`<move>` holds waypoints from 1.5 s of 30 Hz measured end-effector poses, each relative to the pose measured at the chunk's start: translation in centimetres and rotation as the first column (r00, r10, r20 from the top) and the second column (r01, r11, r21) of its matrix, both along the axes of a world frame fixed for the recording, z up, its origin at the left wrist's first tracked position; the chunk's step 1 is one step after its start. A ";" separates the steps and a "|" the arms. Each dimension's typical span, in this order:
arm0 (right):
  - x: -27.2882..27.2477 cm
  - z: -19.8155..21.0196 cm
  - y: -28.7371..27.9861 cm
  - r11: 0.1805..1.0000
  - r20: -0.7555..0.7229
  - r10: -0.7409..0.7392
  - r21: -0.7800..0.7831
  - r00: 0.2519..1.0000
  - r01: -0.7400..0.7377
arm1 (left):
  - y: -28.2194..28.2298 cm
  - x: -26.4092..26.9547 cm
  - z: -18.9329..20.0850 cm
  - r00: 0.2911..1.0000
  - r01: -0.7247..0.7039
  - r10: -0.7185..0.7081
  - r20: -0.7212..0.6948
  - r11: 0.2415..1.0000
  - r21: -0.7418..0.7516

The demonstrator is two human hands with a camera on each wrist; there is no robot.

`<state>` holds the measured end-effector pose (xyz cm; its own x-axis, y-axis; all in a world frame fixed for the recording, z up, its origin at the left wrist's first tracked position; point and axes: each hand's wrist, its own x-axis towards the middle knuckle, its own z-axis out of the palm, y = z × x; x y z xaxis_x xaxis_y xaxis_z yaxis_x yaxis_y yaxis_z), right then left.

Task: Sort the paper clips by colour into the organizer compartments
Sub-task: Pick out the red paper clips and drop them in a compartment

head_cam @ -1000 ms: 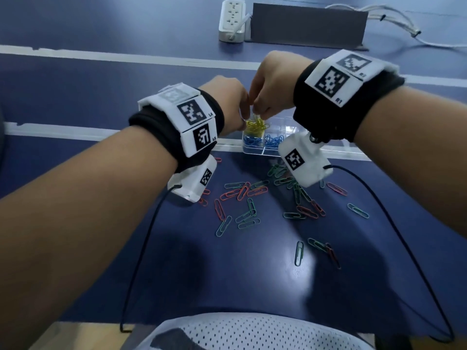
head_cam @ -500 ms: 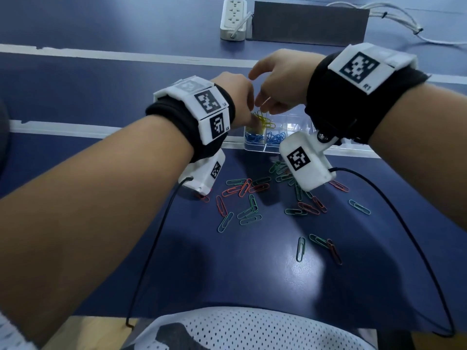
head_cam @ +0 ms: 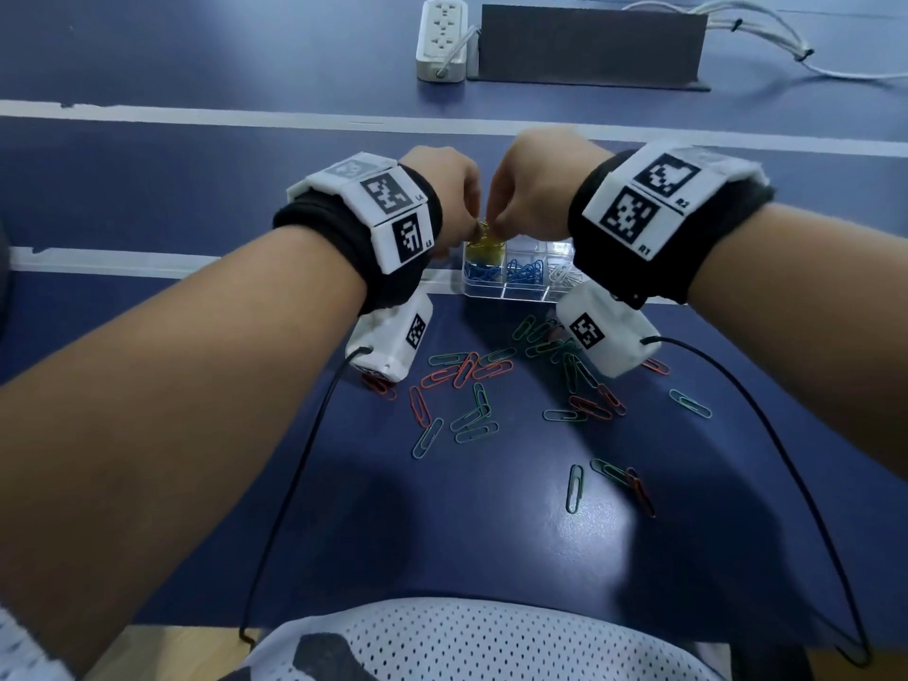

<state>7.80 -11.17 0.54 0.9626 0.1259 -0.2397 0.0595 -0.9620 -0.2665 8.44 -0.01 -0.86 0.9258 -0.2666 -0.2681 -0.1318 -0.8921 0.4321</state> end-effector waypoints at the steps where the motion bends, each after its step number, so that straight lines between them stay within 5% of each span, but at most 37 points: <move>1: 0.1 0.0 0.0 1.000 0.002 0.006 0.005 1.000 -0.006 | 0.0 -0.1 0.1 1.000 0.002 -0.002 -0.005 1.000 0.000; 14: 0.0 -0.7 -0.5 0.996 0.079 0.087 -0.010 0.993 -0.087 | 2.3 -1.3 0.6 0.998 0.029 -0.029 0.057 0.999 0.014; 22: -2.0 0.3 0.1 0.975 0.190 0.217 0.013 0.957 -0.223 | 5.6 -3.7 0.6 0.990 0.127 -0.137 0.025 0.961 0.246; 28: -6.1 0.2 2.4 0.889 0.084 0.458 -0.043 0.885 -0.456 | 5.7 -4.9 0.1 0.966 0.233 -0.258 0.029 0.910 0.342; 35: -7.6 -0.7 2.8 0.789 -0.145 0.573 -0.168 0.806 -0.591 | 5.9 -4.6 -0.3 0.954 0.246 -0.290 0.080 0.905 0.347; 45: -8.1 -0.7 1.7 0.830 -0.066 0.550 -0.064 0.832 -0.554 | 6.1 -5.6 0.0 0.961 0.237 -0.268 0.061 0.922 0.307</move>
